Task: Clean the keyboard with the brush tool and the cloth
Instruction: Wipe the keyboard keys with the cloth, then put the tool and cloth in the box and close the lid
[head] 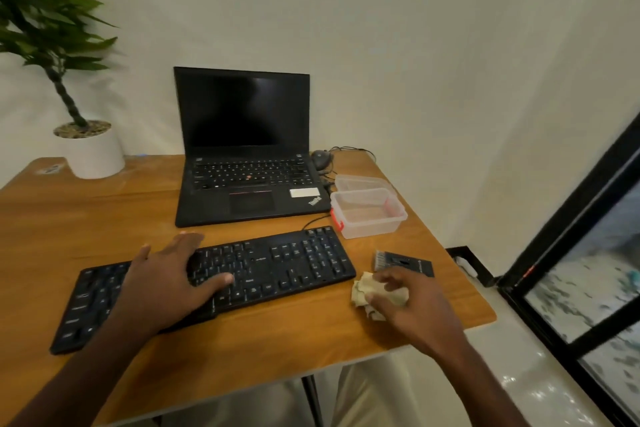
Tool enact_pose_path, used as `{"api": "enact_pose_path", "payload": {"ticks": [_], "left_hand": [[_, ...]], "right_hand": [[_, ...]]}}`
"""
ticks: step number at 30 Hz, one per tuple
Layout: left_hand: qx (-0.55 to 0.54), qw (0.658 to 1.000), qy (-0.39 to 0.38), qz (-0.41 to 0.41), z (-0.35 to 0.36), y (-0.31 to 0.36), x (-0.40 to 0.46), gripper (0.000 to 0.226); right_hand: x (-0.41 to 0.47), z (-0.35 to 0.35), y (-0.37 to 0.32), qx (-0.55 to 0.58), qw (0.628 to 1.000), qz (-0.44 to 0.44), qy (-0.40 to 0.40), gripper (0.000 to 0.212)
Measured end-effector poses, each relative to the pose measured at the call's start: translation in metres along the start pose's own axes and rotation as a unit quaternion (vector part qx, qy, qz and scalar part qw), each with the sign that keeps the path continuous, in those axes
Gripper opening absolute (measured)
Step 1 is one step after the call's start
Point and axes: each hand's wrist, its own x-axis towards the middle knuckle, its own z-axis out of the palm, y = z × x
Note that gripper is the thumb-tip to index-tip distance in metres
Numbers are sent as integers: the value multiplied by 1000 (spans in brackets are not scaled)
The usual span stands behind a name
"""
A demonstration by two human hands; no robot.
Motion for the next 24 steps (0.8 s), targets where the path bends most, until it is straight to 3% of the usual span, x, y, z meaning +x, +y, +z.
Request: {"api": "enact_pose_path", "payload": {"ticks": [2, 4, 6, 9, 13, 18, 24], "left_hand": [[-75, 991, 98, -50, -8, -9, -7, 78], [-41, 965, 169, -195, -40, -83, -39, 56], [-42, 952, 193, -234, -41, -108, -50, 42], [-73, 947, 112, -292, -32, -117, -49, 48], [-150, 935, 27, -322, -24, -123, -48, 50], [-234, 904, -5, -357, -28, -115, -34, 56], [-283, 882, 13, -378, -24, -121, -14, 64]], "right_hand": [[11, -1, -6, -4, 999, 0, 52, 32], [48, 47, -61, 10, 998, -62, 2, 31], [59, 52, -68, 16, 998, -57, -14, 30], [71, 52, -60, -15, 999, -23, -17, 33], [83, 51, -62, -29, 994, -5, -101, 45], [85, 59, -58, -47, 985, -22, -166, 79], [90, 63, -51, 25, 991, -42, -127, 74]]}}
